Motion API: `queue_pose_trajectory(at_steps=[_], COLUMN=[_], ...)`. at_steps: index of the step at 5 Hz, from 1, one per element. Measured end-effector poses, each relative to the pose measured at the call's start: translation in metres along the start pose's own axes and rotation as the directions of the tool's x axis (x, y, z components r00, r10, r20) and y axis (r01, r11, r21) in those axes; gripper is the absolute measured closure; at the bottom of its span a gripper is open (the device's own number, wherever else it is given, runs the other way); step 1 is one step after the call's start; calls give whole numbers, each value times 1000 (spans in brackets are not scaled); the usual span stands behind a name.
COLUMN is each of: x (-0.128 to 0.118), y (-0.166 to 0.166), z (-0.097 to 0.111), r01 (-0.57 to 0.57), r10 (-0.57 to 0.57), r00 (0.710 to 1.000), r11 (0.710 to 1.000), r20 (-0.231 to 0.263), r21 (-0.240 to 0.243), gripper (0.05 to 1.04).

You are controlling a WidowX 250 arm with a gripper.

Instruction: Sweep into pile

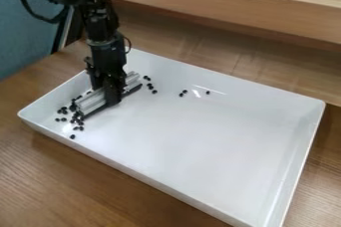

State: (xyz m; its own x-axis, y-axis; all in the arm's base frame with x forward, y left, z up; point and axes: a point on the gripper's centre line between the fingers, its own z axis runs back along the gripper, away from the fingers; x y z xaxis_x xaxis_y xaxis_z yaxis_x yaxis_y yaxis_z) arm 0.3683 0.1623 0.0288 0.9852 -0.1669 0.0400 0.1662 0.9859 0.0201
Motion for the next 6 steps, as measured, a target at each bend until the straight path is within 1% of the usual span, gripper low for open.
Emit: queue_pose_trajectory(at_steps=[1, 2, 3, 4, 6], x=[0, -4, -6, -10, -10], y=[-3, -8, -20, -30, -28], z=[-3, -4, -2, 7, 40], r01=[-38, -93, -153, -191, -236], r10=[38, 92, 153, 190, 237], r00=[999, 996, 988, 982, 971], r11=[999, 995, 984, 973, 966], r20=[8, -17, -12, -21, 0], r21=[-12, -38, -90, -132, -110], gripper=[685, 637, 333, 92, 83])
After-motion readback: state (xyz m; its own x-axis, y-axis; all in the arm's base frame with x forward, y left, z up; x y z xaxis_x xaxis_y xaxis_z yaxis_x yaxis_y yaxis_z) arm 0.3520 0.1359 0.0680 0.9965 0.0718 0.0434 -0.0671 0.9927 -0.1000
